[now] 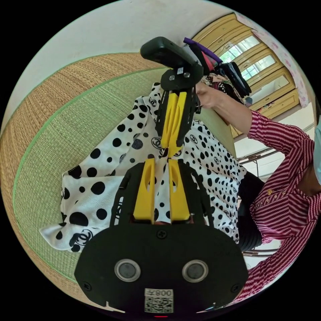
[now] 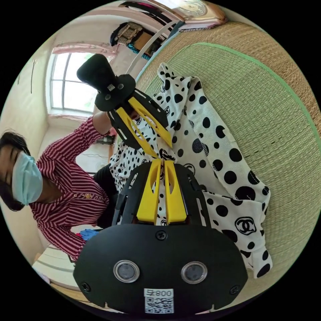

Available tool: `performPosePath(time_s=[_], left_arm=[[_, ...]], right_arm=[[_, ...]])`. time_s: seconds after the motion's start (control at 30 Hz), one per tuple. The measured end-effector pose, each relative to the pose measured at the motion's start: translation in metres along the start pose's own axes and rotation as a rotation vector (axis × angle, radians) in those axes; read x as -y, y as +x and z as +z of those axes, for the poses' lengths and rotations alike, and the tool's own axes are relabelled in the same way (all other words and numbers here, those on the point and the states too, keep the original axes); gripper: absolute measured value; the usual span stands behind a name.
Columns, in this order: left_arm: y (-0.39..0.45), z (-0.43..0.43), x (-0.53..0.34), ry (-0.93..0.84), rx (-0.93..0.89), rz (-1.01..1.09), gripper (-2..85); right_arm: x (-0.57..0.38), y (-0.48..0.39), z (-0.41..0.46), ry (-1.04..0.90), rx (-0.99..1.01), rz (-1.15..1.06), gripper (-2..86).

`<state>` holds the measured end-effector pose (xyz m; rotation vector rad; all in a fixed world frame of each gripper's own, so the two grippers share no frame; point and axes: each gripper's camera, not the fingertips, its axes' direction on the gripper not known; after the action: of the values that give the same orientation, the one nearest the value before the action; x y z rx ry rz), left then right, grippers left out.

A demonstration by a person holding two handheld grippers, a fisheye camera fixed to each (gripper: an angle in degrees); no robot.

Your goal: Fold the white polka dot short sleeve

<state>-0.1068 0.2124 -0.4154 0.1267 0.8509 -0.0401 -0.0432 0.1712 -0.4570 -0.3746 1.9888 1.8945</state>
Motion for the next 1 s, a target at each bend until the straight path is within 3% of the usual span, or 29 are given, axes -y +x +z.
performPosePath(time_s=[0.13,0.27,0.6,0.83,1.0], left_arm=[[-0.003,0.008,-0.006,-0.021,-0.055,0.012,2.7],[-0.010,0.011,-0.015,-0.016,-0.068,-0.025,3.7],[0.008,-0.008,-0.075,0.144,0.124,-0.130,7.1],[0.010,0.006,-0.117,0.133,0.330,-0.282,3.5],[0.011,0.010,-0.132,0.176,0.409,-0.332,1.3]], right_arm=[[0.004,0.031,0.007,-0.071,0.092,0.073,1.9],[0.000,0.043,-0.001,-0.026,0.105,0.095,2.2],[-0.078,0.031,-0.041,0.340,0.043,0.138,2.4],[-0.133,0.031,-0.033,0.474,-0.229,0.312,0.3],[-0.151,0.029,-0.031,0.576,-0.288,0.362,0.1]])
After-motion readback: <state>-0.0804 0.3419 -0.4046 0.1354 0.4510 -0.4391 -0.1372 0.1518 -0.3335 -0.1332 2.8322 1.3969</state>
